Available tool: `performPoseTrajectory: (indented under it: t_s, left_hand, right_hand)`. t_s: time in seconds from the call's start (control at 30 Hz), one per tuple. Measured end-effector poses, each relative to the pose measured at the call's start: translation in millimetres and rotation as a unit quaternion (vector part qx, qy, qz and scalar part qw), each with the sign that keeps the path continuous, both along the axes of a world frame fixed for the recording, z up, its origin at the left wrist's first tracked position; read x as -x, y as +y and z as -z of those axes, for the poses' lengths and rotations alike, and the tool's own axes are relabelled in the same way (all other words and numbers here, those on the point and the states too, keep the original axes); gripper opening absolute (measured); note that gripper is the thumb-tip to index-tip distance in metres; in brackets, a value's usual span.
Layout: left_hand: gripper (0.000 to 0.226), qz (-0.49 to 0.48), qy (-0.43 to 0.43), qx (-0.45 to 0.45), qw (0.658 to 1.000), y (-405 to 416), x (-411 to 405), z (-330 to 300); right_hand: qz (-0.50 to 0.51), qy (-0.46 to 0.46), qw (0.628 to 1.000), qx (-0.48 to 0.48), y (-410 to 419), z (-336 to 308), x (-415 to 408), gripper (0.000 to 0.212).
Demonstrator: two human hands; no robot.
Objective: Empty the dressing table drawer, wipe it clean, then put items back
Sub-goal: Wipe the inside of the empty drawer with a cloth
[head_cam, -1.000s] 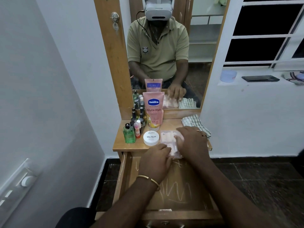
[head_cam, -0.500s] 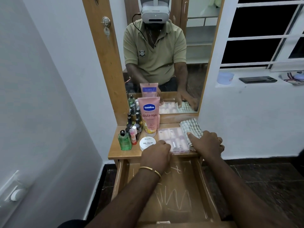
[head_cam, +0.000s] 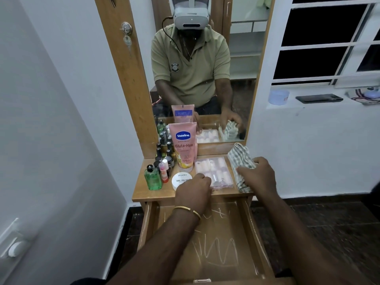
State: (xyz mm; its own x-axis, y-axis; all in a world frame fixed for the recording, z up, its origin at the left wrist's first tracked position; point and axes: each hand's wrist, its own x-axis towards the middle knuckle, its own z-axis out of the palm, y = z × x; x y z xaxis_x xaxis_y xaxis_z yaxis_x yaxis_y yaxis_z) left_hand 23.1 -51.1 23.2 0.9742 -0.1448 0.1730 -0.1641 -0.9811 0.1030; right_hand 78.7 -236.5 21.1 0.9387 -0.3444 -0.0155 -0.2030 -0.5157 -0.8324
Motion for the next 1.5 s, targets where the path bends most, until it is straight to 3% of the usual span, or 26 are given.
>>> performPoseTrajectory:
  t_s: [0.07,0.17,0.23,0.3,0.37,0.4,0.47,0.6,0.77,0.87,0.93,1.07,1.17,1.27,1.43,1.5]
  left_hand:
    - [0.024,0.003,-0.036,0.031,0.999,0,8,0]
    - [0.030,-0.012,-0.106,0.214,0.971,-2,36,-3]
    - [0.033,-0.031,-0.062,0.408,0.910,-5,56,-8]
    - [0.038,-0.034,0.049,0.611,0.789,-8,72,-13]
    - [0.037,-0.064,0.112,0.727,0.674,-7,80,-9]
    - [0.034,-0.085,0.124,0.758,0.634,-5,82,-5]
    - [0.029,-0.122,0.135,0.778,0.601,4,89,1]
    - [0.037,-0.111,0.163,0.799,0.568,20,104,11]
    - [0.046,-0.106,0.223,0.781,0.574,25,120,9]
    - [0.045,-0.128,0.211,0.778,0.578,24,129,1]
    - [0.044,-0.158,0.181,0.774,0.586,28,135,-8]
    - [0.040,-0.166,0.143,0.778,0.590,35,143,-27]
    - [0.039,-0.178,0.141,0.774,0.590,36,142,-37]
    - [0.038,-0.186,0.126,0.754,0.617,38,133,-39]
    - [0.029,-0.278,-0.041,0.646,0.710,27,114,-18]
    - [0.024,-0.253,-0.035,0.636,0.729,15,120,-4]
  right_hand:
    - [0.001,-0.067,0.995,-0.072,2,-11,17,0.037]
    - [-0.004,-0.146,0.982,-0.121,12,-21,54,0.035]
    - [-0.033,-0.190,0.976,-0.105,28,-14,81,0.036]
    - [-0.090,-0.247,0.964,-0.026,45,3,108,0.037]
    - [-0.167,-0.296,0.938,0.065,57,22,129,0.040]
    - [-0.201,-0.304,0.926,0.097,60,32,136,0.043]
    - [-0.251,-0.279,0.921,0.106,63,43,143,0.046]
    - [-0.292,-0.194,0.937,0.007,69,49,154,0.047]
    - [-0.231,-0.119,0.960,-0.104,76,38,159,0.039]
    - [-0.208,-0.079,0.954,-0.202,74,25,163,0.015]
    - [-0.172,-0.047,0.945,-0.274,70,14,168,0.011]
    - [-0.164,-0.015,0.912,-0.374,57,-5,172,0.016]
    - [-0.252,0.017,0.903,-0.347,44,-14,173,0.038]
    - [-0.293,0.049,0.900,-0.318,38,-15,171,0.048]
    - [-0.258,0.057,0.892,-0.367,39,-4,160,0.038]
    - [-0.236,0.053,0.892,-0.382,42,0,156,0.031]
